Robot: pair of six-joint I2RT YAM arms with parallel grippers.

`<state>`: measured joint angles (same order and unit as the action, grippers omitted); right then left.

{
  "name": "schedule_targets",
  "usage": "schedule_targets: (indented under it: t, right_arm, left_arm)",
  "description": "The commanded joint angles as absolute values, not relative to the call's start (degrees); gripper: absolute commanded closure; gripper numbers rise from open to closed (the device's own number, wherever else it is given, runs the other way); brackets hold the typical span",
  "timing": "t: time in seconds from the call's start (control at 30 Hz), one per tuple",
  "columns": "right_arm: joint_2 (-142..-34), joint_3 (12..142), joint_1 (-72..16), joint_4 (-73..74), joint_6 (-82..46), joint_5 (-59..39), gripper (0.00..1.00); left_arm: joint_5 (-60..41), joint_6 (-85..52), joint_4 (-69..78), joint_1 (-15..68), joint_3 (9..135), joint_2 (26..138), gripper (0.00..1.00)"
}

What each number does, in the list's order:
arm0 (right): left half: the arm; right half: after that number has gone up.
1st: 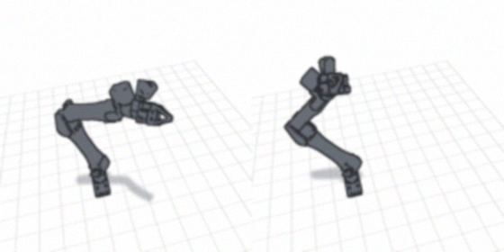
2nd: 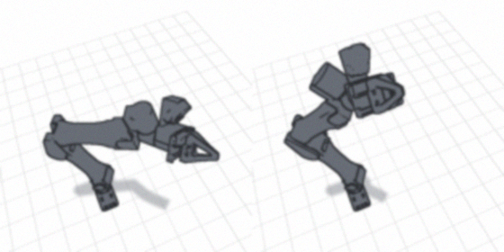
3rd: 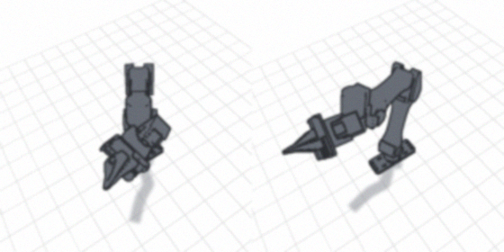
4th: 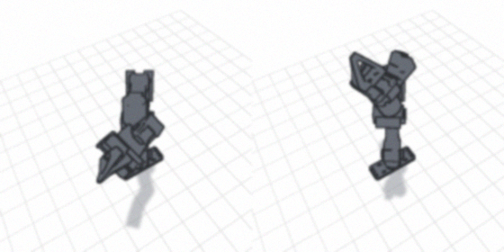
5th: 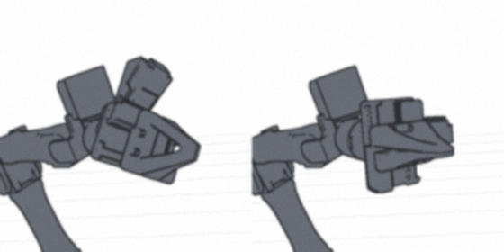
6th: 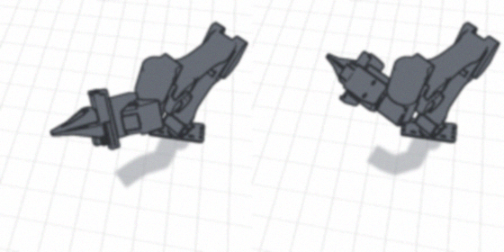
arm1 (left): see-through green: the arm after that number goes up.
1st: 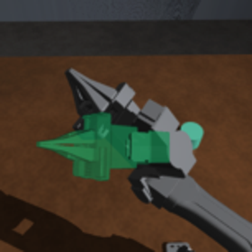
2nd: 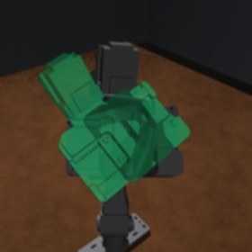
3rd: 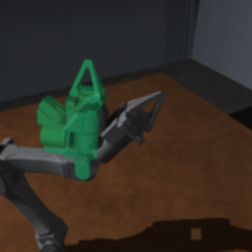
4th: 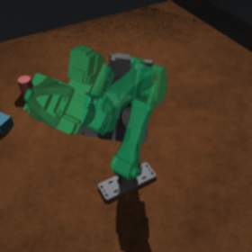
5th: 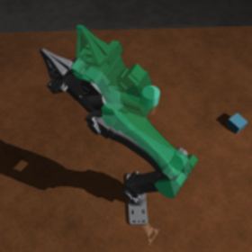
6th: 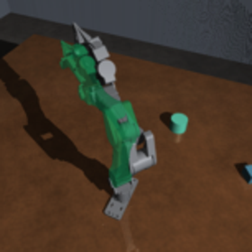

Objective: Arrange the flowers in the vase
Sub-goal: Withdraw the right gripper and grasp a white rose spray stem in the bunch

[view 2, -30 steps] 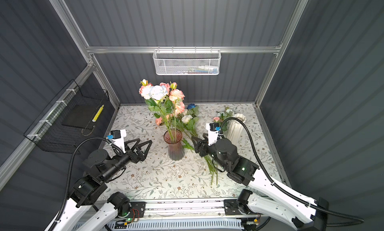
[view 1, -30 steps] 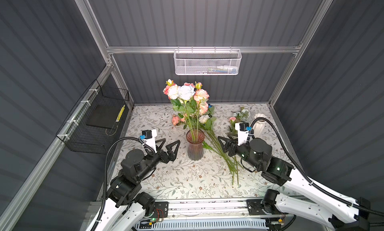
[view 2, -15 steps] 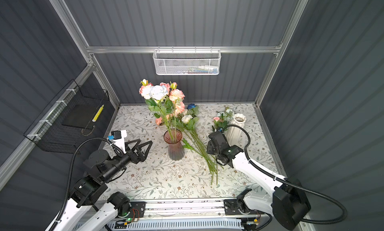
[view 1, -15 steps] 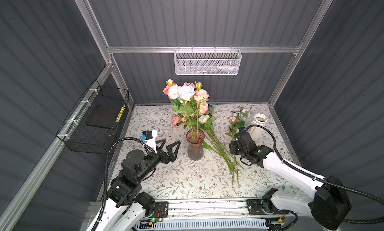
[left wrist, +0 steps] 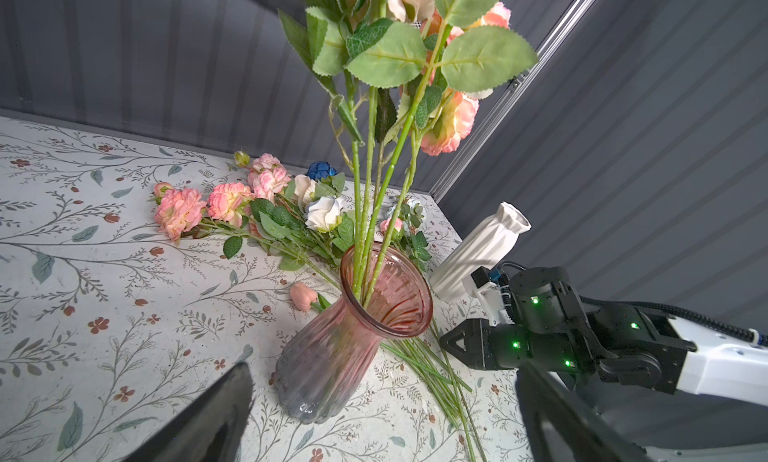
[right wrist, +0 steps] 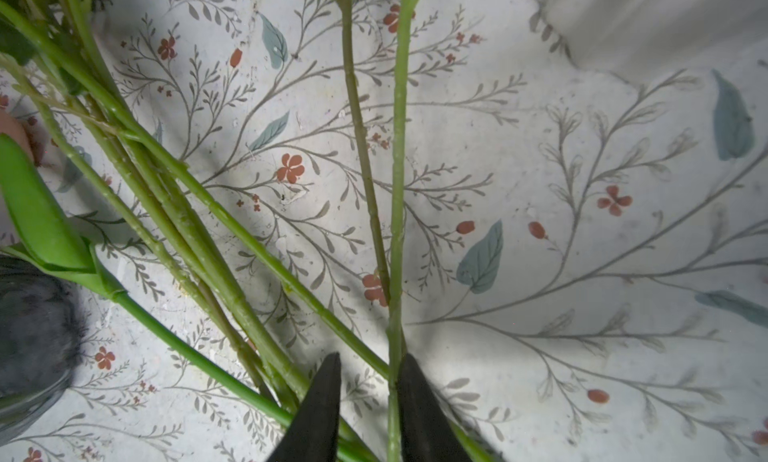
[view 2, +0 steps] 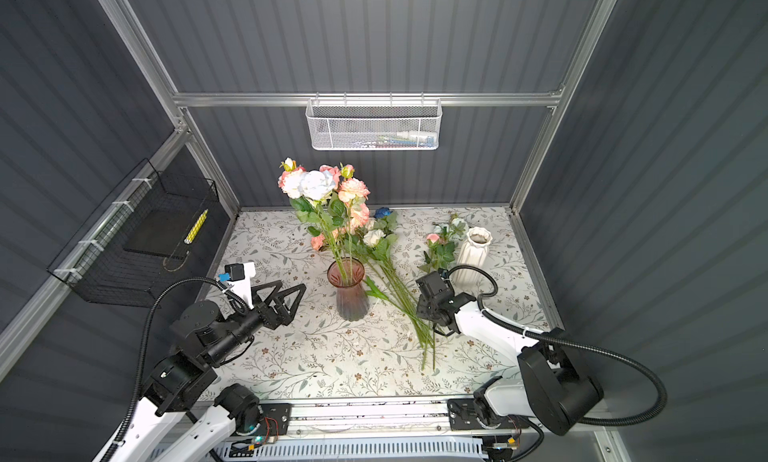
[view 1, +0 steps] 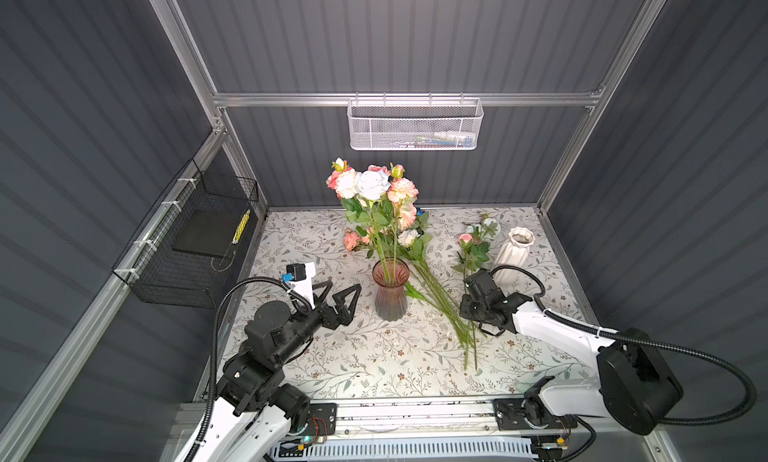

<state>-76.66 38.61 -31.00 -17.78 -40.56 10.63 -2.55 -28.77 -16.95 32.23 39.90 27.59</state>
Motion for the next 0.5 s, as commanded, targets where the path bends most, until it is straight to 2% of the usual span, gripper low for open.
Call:
schedule_targets:
  t: [0.0,0.47]
  right_arm:
    - [-77.17,37.95,-30.77,-17.56,-41.42,10.50,0.75]
    - [-79.17,36.47,-30.78,-17.58,-42.10,10.38,0.80]
  left_arm:
    - [-3.00,-28.95,-16.71,32.52,39.50,26.82,0.00]
    - [-2.82,-29.12,-16.38,32.52,39.38,26.95,0.00]
